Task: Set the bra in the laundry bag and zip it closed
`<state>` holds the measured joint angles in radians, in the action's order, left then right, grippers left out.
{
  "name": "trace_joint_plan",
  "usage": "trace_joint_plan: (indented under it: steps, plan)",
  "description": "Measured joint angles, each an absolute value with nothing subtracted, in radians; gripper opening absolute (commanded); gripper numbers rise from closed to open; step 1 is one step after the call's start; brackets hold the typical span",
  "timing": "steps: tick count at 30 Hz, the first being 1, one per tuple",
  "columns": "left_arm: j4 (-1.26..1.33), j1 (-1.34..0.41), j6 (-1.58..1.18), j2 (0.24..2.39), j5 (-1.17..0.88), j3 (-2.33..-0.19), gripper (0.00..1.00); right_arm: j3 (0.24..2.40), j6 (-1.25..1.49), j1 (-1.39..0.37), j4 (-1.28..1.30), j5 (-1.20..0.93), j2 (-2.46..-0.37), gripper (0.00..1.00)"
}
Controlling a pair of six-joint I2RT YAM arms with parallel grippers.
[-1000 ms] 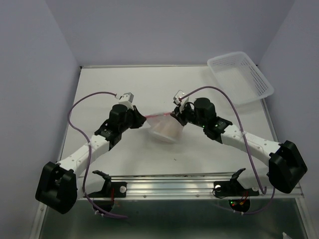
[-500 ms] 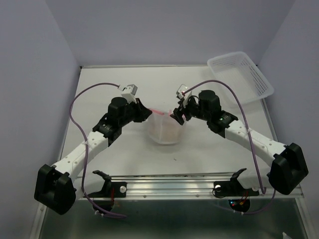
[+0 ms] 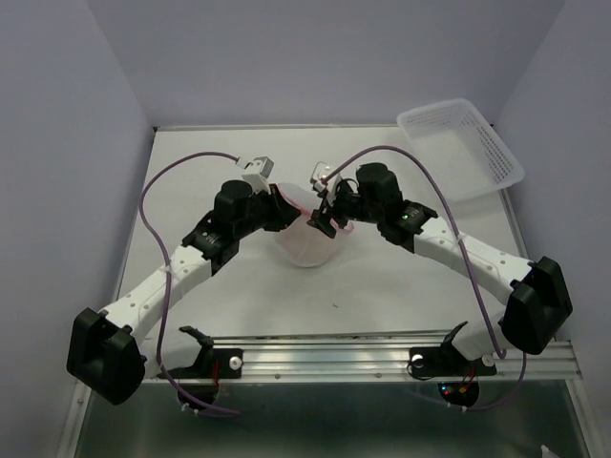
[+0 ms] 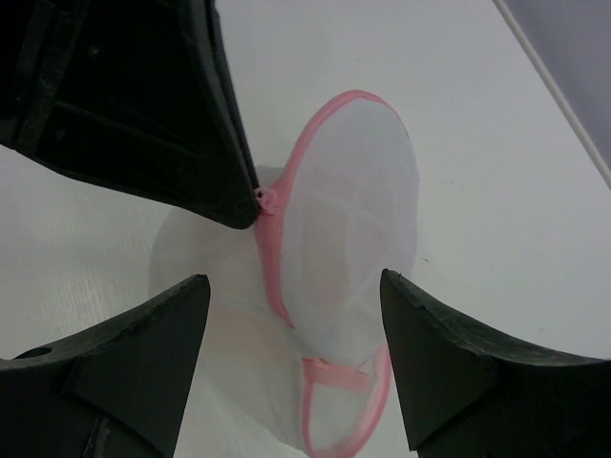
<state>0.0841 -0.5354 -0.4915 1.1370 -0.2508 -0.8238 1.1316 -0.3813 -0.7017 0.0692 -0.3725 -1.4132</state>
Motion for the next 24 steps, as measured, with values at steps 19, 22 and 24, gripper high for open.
trace_joint_plan:
  steps: [19,22,24]
  plan:
    - [0.046,-0.589,-0.513,1.163,-0.207,-0.859,0.0,1.128,-0.391,-0.81,0.025,-0.167,-1.473,0.61]
    - [0.045,-0.589,-0.513,1.153,-0.205,-0.859,0.0,1.128,-0.395,-0.81,0.02,-0.171,-1.485,0.46]
    - [0.044,-0.589,-0.513,1.142,-0.204,-0.859,0.0,1.128,-0.397,-0.81,0.02,-0.176,-1.491,0.39]
